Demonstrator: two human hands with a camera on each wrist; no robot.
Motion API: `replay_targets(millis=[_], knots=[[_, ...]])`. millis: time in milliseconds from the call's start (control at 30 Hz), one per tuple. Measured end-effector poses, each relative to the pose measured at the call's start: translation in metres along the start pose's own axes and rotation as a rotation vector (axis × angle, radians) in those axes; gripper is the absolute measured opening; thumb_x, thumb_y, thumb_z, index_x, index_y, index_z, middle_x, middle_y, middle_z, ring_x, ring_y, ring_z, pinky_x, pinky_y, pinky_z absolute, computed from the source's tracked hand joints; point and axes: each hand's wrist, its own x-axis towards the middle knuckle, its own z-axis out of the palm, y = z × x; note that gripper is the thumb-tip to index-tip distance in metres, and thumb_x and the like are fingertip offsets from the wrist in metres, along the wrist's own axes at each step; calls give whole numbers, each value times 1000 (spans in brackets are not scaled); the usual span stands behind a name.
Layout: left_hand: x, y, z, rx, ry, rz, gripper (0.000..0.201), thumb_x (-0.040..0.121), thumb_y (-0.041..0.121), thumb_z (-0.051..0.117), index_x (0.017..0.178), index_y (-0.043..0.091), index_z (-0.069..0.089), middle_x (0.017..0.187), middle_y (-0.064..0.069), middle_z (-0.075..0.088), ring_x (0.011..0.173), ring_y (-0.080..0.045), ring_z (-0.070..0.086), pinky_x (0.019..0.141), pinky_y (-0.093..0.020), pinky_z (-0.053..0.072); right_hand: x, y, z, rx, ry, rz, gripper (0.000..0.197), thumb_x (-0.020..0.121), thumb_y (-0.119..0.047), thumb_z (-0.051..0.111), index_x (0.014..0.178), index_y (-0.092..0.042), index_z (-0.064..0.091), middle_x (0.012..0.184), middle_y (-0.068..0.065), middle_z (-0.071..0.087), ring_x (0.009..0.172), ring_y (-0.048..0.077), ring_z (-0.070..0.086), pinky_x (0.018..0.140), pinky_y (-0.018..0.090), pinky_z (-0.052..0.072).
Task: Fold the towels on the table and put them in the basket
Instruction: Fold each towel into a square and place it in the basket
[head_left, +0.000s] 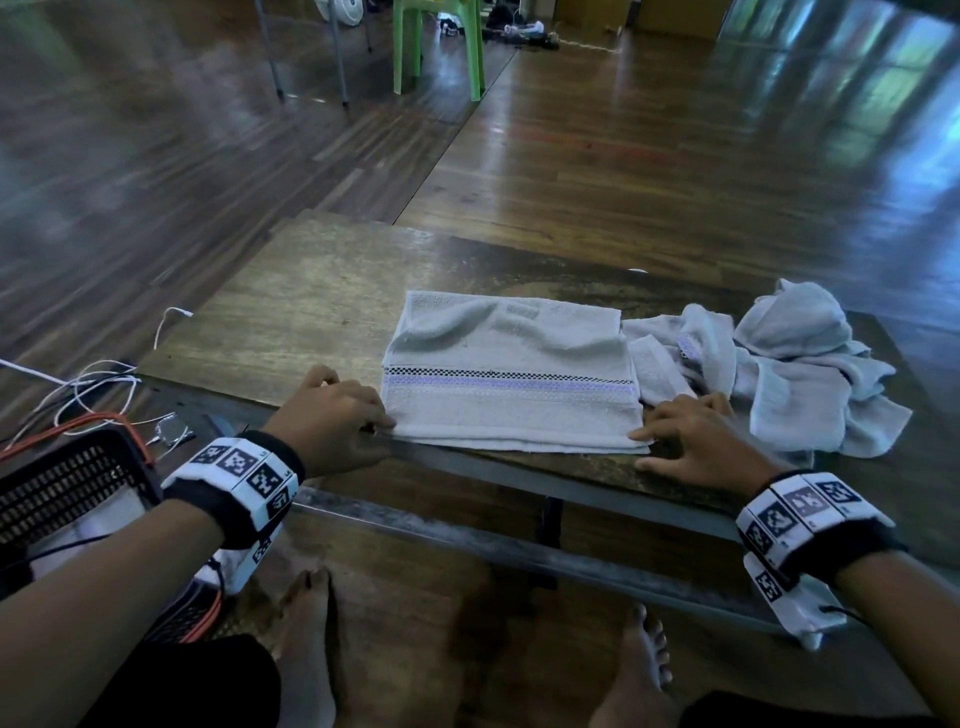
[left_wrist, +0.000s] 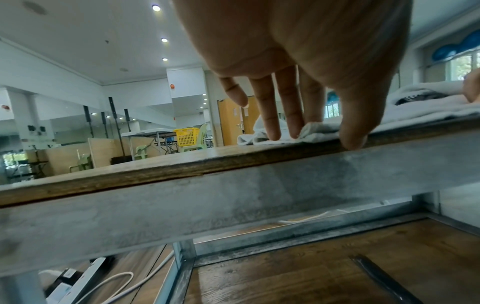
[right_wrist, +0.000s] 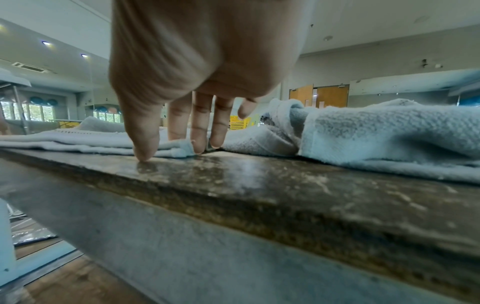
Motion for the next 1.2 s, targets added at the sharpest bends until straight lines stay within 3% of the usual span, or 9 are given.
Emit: replay_targets(millis=[67,167,233,433,500,667,967,1100,1200], knots=[[0,2,2,37,-1,26,26,59,46,77,79,31,72,78,13,69,70,-10,66,75,-31,24,0,0,-1,-4,-24,0,47,70,-60,67,107,-31,69,106,-11,63,99,9,52,82,28,18],[2,5,4,80,33,31,24,56,29,86,76,28,72,75,11,69,66,-11,67,74,-32,25,0,-1,-2,29,-54,-16,84,52,-93,37,103,-34,67,96,-19,54,94,2,44,79,26,16],[2,6,4,89,40,36,22,57,25,86,73,28,72,73,11,69,63,-11,66,74,-32,26,0,-4,0,14,-79,-42,85,48,-95,33,100,-34,62,92,-20,49,92,2,42,79,25,17],[1,-1,6,47,107,27,5,71,29,73,75,27,72,74,11,70,62,-11,65,72,-30,26,-1,-20,2,2,-137,-77,42,71,-61,65,99,-31,54,92,-17,48,90,2,37,75,24,18],[0,-2,7,29,131,-16,8,71,30,67,77,27,71,74,11,70,62,-12,65,72,-29,25,-3,-25,2,14,-120,-87,36,74,-54,67,97,-29,55,88,-18,47,88,2,36,75,25,18],[0,4,7,77,127,-117,22,60,22,83,75,25,68,73,8,69,59,-15,64,73,-32,24,-8,-26,6,83,-61,-68,22,80,-41,67,92,-25,59,85,-18,50,87,2,40,80,25,23],[3,9,-16,-88,169,-217,8,78,21,68,85,22,66,89,8,69,83,-17,64,84,-34,34,-5,-19,-14,93,119,71,10,81,-23,68,90,-22,66,94,-7,63,96,14,56,86,33,32],[6,12,-44,-392,331,-183,11,77,12,70,87,17,67,82,7,68,76,-10,64,72,-7,41,-7,-22,-37,84,300,122,15,76,-19,73,87,-23,64,93,-5,66,95,17,58,84,40,38],[8,19,-74,-465,449,-187,11,80,23,64,86,14,67,80,5,67,74,-5,60,68,-8,41,-6,-26,-64,124,440,144,17,75,-13,74,87,-21,65,89,-2,67,88,22,61,79,47,44]])
